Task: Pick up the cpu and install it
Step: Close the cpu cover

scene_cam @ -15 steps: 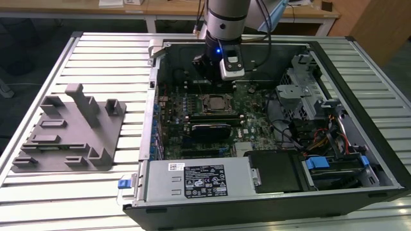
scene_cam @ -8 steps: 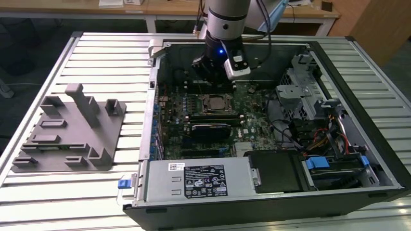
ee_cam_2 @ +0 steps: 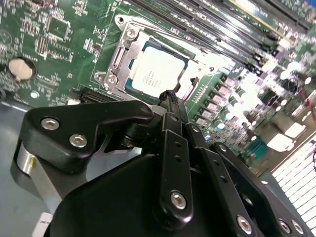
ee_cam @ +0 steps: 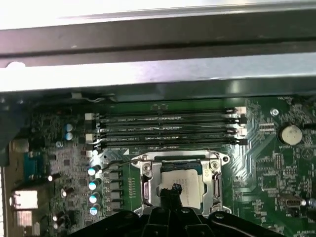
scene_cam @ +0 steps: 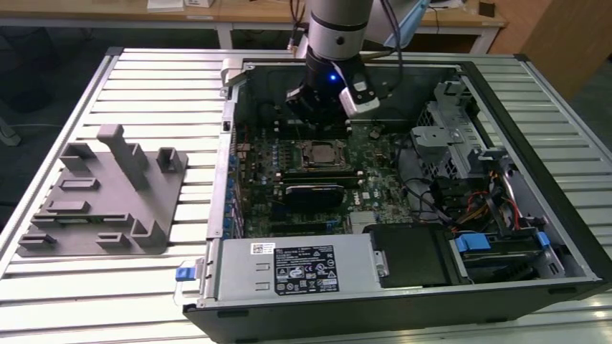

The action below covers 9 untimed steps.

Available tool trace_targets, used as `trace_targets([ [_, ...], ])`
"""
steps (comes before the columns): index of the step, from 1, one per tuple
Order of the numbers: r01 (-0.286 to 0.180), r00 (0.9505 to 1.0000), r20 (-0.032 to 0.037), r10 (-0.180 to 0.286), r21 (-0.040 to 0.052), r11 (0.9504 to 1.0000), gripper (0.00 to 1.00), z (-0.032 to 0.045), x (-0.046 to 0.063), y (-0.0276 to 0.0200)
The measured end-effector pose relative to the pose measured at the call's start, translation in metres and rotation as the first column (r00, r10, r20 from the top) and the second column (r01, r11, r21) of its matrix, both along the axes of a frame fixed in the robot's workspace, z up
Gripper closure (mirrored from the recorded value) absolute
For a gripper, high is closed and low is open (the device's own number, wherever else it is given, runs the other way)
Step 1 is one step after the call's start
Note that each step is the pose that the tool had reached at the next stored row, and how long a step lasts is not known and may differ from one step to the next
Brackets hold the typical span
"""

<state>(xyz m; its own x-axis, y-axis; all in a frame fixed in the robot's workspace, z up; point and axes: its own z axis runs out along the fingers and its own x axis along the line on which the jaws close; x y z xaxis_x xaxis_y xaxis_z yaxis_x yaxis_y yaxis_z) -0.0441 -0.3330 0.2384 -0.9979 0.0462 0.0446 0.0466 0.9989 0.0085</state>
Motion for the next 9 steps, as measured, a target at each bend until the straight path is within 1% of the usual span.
trace_targets([
  [3, -0.050, 0.9988, 0.0000, 0.050, 0.0000, 0.9988, 0.89, -0.0004, 0.0000, 0.0000],
  [4, -0.059, 0.9983, -0.0001, 0.059, -0.0001, 0.9983, 0.89, -0.0004, 0.0000, 0.0000],
  [9, -0.061, 0.9982, 0.0003, 0.061, -0.0001, 0.9982, 0.89, -0.0004, 0.0000, 0.0000],
])
